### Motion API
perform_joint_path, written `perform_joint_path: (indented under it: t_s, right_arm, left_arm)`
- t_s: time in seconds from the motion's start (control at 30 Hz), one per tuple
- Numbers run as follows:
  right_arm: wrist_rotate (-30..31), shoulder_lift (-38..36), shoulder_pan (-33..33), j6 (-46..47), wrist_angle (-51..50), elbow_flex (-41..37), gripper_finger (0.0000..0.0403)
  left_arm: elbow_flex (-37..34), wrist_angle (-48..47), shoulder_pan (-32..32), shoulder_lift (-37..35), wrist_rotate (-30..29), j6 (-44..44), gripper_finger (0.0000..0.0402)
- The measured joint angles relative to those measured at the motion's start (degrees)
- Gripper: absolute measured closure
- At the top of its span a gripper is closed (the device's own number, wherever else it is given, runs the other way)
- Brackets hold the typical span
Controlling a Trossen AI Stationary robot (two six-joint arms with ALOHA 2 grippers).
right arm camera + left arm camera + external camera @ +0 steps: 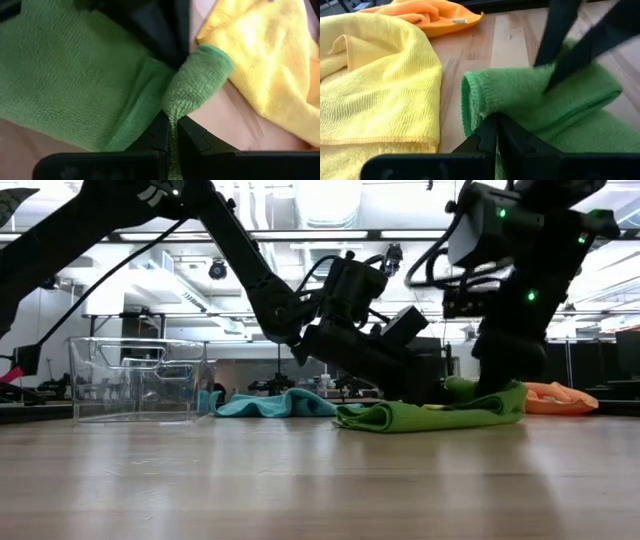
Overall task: Roll microfiber towels into tight, uniform cylinder then place into a basket
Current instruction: Roll the green microfiber towel
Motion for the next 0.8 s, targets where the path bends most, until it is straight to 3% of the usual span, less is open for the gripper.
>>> perform_joint_path:
  t_s: [0.37,0.8]
  right_arm:
    - [3.88,9.56,1.72,-5.86,-4.53,8.76,0.0392]
    - [5.76,9.22,2.04,-7.61,-5.21,9.42,0.0392]
  left_arm:
    - [-0.88,0.23,0.49,-0.44,-1.82,1.88,0.0402]
    - [-7.95,-6.48,0.49,-9.82,-10.9,12.16,0.0402]
